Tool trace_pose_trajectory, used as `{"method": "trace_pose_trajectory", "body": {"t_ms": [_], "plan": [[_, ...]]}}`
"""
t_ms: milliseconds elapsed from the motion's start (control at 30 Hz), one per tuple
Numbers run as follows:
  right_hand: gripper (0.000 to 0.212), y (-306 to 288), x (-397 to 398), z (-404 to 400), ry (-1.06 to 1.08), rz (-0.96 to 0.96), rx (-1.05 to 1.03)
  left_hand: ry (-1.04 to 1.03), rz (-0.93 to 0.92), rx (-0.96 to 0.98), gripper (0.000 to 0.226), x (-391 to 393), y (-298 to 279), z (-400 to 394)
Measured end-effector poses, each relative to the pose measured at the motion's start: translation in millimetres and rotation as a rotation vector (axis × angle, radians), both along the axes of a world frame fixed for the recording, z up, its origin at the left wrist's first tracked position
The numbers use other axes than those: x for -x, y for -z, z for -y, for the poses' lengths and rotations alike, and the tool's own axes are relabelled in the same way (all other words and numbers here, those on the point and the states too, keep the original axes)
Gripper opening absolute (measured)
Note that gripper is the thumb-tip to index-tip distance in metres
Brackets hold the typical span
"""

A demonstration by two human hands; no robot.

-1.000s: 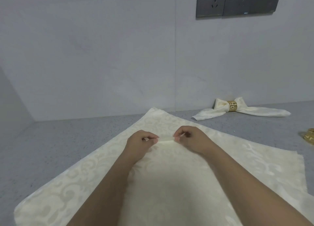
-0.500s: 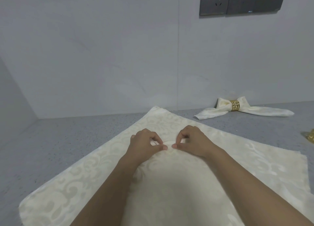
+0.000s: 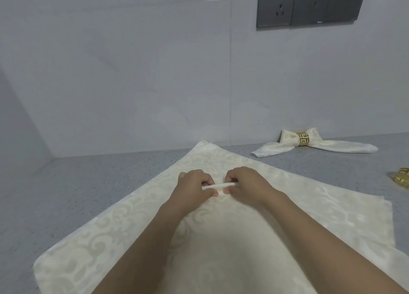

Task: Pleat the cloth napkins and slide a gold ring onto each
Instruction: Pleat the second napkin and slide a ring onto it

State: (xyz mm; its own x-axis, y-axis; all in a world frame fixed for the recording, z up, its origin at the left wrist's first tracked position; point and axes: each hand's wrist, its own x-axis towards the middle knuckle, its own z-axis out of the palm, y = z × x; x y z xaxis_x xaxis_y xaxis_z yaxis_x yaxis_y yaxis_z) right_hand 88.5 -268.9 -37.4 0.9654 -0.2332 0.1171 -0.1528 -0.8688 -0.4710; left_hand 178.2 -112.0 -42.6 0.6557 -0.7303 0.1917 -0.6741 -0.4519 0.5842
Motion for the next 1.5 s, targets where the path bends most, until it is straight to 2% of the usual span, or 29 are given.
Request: {"method": "trace_pose_trajectory", "body": {"t_ms": [167,300,433,633,700,800,933,1100,1200,1367,1433,1500], "plan": [[0.015,-2.0,12.7,-5.7,0.007,0.074,0.065,0.020,0.048,0.018,0.016,5.8,-2.6,-6.3],[0.030,0.5,21.9,-9.7,-0.007,0.072,0.105,0.031,0.043,-0.010,0.012,11.1,-1.9,-11.9],[0.020,-0.2,28.4,-12.2,-0.001,0.028,0.074,0.013,-0.081,-0.008,0.012,14.6,-1.8,-17.1],[0.008,4.6,43.7,-11.9,0.024,0.043,-0.082,0.020,-0.219,-0.010,0.009,23.3,-7.3,-33.8],[0.013,8.7,49.4,-11.8,0.017,0.079,-0.135,-0.010,-0.294,0.033,0.007,28.1,-7.4,-38.3],[0.022,12.9,54.1,-15.2,0.050,0.125,-0.189,-0.104,-0.249,0.081,0.018,34.2,1.1,-36.7],[0.030,17.3,52.2,-17.5,0.074,0.173,-0.201,-0.183,-0.173,0.115,0.023,41.5,5.3,-27.3],[0.018,23.2,50.1,-18.7,0.078,0.192,-0.176,-0.193,0.003,0.030,0.024,44.0,2.7,-22.4],[0.013,23.1,49.6,-17.5,0.079,0.150,-0.100,-0.183,-0.007,0.009,0.023,39.8,4.2,-24.5],[0.041,16.5,46.8,-19.7,0.153,0.077,0.042,-0.196,-0.108,0.042,0.035,40.6,3.9,-28.1],[0.035,11.8,45.9,-22.2,0.170,0.040,0.144,-0.205,-0.103,0.026,0.039,40.2,2.3,-28.3],[0.018,8.9,45.9,-24.4,0.173,0.062,0.182,-0.161,0.032,-0.039,0.021,42.1,-2.3,-27.4]]}}
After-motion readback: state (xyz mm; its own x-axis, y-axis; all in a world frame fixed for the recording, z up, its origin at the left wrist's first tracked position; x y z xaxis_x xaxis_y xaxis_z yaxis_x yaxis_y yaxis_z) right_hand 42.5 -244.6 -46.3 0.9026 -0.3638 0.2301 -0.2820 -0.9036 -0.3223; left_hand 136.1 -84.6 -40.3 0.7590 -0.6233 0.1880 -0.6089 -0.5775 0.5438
